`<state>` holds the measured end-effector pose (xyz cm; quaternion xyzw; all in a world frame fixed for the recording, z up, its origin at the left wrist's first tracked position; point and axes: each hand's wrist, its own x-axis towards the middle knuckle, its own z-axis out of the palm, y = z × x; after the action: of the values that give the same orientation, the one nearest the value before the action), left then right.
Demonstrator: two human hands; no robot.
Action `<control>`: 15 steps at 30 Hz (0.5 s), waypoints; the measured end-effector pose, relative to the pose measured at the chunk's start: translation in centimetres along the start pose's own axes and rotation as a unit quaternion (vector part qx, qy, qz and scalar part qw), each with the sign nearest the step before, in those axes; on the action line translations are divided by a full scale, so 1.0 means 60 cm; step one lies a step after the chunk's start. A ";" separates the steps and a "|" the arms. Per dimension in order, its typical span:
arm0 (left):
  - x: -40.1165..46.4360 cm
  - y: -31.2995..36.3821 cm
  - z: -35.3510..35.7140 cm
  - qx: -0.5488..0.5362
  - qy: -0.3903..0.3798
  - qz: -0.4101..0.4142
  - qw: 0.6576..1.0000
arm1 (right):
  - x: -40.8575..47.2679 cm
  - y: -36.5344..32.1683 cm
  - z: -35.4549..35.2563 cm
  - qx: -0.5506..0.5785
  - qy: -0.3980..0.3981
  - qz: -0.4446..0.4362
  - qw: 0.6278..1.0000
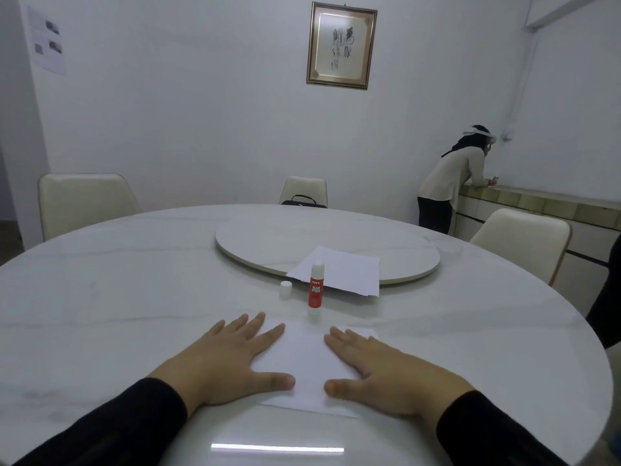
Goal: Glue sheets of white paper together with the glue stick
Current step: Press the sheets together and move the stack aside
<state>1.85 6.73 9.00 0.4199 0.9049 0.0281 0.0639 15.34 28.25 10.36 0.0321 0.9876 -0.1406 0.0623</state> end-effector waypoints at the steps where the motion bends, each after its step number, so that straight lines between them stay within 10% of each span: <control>1: 0.002 0.000 0.001 0.000 0.002 -0.003 1.000 | 0.001 0.008 -0.005 0.009 -0.004 0.016 1.000; 5: 0.008 0.011 0.007 0.002 0.010 -0.015 1.000 | 0.031 0.003 -0.030 0.219 0.198 0.137 0.946; 10: 0.011 0.019 0.005 -0.019 0.012 -0.017 1.000 | 0.096 -0.026 -0.064 0.705 0.213 0.241 0.632; 15: 0.011 0.016 0.005 -0.034 0.016 -0.021 0.999 | 0.153 0.002 -0.064 0.806 0.248 0.247 0.478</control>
<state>2.19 7.86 8.77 0.3981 0.9128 0.0647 0.0640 5.84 29.88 12.78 0.3440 0.3665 -0.8396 -0.2062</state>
